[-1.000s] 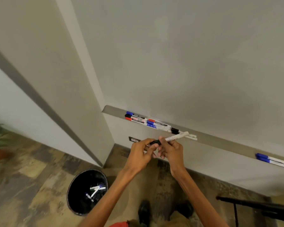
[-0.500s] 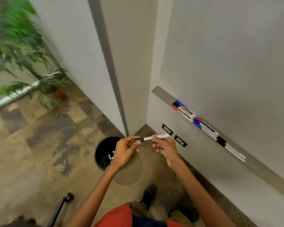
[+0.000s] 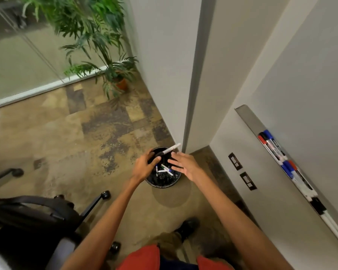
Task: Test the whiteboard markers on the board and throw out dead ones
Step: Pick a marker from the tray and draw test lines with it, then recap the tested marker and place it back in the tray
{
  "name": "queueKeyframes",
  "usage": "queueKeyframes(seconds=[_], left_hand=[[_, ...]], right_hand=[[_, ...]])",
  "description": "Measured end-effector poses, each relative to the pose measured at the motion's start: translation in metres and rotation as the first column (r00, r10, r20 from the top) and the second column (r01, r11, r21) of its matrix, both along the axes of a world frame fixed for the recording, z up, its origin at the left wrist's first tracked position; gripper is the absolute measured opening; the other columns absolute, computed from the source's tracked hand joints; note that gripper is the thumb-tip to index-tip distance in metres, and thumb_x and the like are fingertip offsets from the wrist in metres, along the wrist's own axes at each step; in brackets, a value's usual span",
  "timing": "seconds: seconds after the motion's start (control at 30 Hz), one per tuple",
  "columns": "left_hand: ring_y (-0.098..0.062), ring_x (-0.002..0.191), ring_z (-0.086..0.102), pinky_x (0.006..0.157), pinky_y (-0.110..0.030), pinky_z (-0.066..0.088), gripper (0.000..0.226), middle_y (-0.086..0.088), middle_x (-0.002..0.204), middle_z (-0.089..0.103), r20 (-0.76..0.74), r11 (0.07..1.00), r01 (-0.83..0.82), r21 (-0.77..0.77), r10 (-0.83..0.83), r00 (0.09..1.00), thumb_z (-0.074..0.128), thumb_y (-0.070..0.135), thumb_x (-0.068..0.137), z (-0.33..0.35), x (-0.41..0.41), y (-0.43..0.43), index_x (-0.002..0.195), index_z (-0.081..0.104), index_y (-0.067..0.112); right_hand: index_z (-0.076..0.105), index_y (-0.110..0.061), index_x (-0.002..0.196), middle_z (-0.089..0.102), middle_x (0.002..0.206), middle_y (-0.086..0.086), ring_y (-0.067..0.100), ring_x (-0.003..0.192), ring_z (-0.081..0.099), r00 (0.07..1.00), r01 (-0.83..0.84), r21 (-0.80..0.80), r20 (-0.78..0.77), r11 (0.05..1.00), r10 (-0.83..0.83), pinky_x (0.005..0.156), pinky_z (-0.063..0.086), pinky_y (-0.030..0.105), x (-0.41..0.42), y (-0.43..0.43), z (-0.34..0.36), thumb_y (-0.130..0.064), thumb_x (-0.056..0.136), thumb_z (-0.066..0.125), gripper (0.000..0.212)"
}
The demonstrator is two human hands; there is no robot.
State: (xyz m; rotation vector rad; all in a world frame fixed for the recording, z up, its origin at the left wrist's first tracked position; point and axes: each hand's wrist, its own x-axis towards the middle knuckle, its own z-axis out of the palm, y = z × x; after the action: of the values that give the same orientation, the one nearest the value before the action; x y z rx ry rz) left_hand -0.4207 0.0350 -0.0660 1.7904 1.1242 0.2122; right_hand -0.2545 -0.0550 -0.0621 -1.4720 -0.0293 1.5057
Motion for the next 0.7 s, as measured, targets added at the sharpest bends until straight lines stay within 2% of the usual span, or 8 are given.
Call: queueKeyframes(seconds=[0.07,0.13,0.27,0.37,0.57,0.7], left_hand=[[-0.016,0.129,0.051,0.106,-0.033,0.039,0.055,0.001,0.140,0.053,-0.139,0.999,0.043,0.014,-0.041,0.989,0.061,0.037,0.097,-0.013,-0.005,0.004,0.142,0.050,0.007],[-0.025,0.128,0.055,0.104,-0.033,0.042,0.052,-0.011,0.140,0.058,-0.177,0.999,0.041,-0.018,-0.044,0.983,0.061,0.034,0.097,-0.026,-0.010,0.001,0.140,0.053,0.005],[-0.025,0.118,0.063,0.092,-0.020,0.044,0.039,-0.016,0.129,0.064,-0.114,0.997,-0.035,-0.069,0.027,0.993,0.062,0.021,0.098,-0.038,-0.010,-0.015,0.132,0.060,0.002],[-0.023,0.114,0.065,0.091,-0.020,0.046,0.035,-0.014,0.126,0.067,-0.087,0.996,-0.040,-0.079,0.033,0.996,0.063,0.020,0.097,-0.044,-0.004,-0.022,0.129,0.062,0.004],[-0.017,0.104,0.068,0.089,-0.028,0.053,0.028,-0.007,0.113,0.072,-0.027,0.999,0.008,-0.046,-0.009,1.000,0.064,0.021,0.096,-0.044,0.021,-0.022,0.122,0.066,0.010],[-0.011,0.098,0.067,0.086,-0.026,0.054,0.023,-0.003,0.106,0.073,0.013,0.995,0.097,-0.009,-0.097,0.995,0.063,0.022,0.097,-0.037,0.054,-0.028,0.117,0.068,0.013]], right_hand=[[0.045,-0.004,0.141,0.059,0.136,0.006,0.018,0.103,0.069,0.998,-0.069,-0.062,0.000,0.996,0.069,0.077,0.057,0.034,-0.004,-0.002,-0.008,-0.025,0.093,0.068,0.057],[0.051,-0.004,0.136,0.062,0.131,0.007,0.019,0.105,0.069,0.993,-0.114,-0.110,0.017,0.987,0.117,0.080,0.057,0.035,-0.007,-0.010,-0.016,-0.025,0.094,0.067,0.050],[0.061,-0.007,0.123,0.069,0.120,0.010,0.022,0.106,0.068,0.994,-0.101,-0.124,0.030,0.987,0.106,0.093,0.054,0.039,-0.006,-0.026,-0.025,-0.021,0.096,0.063,0.030],[0.062,-0.011,0.116,0.070,0.119,0.011,0.022,0.101,0.069,0.996,-0.055,-0.110,0.057,0.992,0.061,0.096,0.052,0.040,0.001,-0.032,-0.025,-0.018,0.097,0.060,0.020],[0.064,-0.017,0.107,0.071,0.111,0.009,0.021,0.094,0.069,0.997,0.026,-0.092,0.076,0.995,-0.019,0.077,0.055,0.030,0.019,-0.044,-0.016,-0.019,0.097,0.060,0.011],[0.066,-0.016,0.110,0.072,0.109,0.007,0.018,0.090,0.071,0.990,0.092,-0.087,0.116,0.992,-0.081,0.078,0.055,0.029,0.036,-0.067,-0.008,-0.019,0.099,0.057,0.014]])
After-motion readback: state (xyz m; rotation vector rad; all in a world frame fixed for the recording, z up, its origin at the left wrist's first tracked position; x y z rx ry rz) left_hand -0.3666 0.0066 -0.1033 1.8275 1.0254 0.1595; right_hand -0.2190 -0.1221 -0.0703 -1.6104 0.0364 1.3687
